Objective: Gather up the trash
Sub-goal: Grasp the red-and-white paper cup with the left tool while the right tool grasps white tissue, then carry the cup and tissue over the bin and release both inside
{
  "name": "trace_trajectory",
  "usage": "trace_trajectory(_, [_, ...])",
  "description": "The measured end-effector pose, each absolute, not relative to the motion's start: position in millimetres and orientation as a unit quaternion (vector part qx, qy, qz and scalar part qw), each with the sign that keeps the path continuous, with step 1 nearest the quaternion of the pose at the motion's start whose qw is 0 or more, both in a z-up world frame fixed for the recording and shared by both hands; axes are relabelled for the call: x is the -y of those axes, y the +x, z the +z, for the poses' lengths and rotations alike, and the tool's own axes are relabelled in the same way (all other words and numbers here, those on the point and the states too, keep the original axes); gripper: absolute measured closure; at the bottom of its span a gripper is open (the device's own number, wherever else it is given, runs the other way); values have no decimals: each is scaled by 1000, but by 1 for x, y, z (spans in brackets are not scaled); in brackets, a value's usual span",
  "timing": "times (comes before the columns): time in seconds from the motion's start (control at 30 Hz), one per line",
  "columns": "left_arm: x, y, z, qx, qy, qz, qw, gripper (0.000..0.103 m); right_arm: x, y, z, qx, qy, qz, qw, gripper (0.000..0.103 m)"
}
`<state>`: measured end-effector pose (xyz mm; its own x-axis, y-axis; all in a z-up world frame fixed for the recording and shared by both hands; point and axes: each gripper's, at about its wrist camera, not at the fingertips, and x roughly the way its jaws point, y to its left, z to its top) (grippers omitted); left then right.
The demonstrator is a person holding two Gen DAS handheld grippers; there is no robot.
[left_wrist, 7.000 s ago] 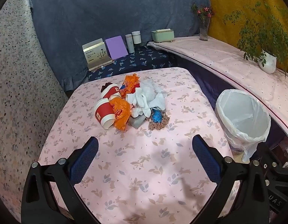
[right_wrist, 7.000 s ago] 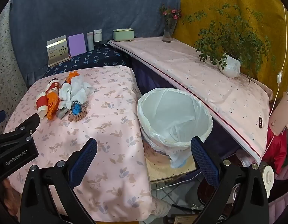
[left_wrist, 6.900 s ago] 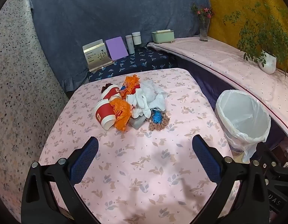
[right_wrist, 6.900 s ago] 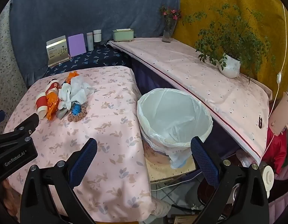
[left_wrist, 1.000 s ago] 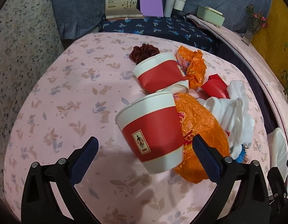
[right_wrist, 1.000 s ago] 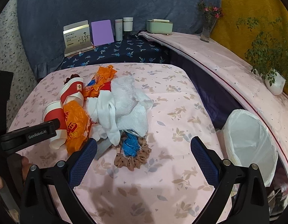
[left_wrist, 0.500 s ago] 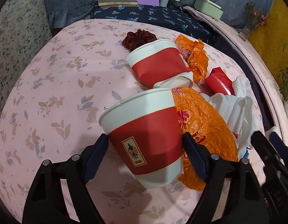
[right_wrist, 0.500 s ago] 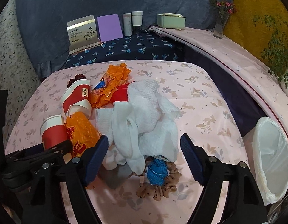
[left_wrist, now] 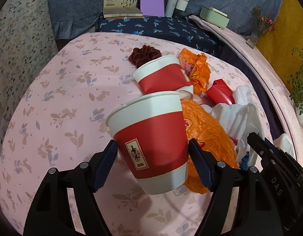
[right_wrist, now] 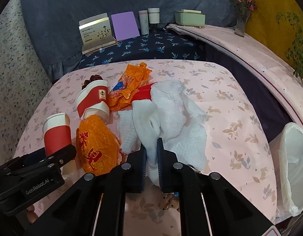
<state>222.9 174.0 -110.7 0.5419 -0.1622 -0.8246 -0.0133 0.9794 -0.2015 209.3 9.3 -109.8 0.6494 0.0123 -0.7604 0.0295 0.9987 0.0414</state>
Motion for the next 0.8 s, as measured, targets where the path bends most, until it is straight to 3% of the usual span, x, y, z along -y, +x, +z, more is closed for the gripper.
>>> trace_trajectory(0.8, [-68, 138, -19, -405, -34, -123, 905, 32, 84, 109, -21, -328, 65, -75, 939, 95])
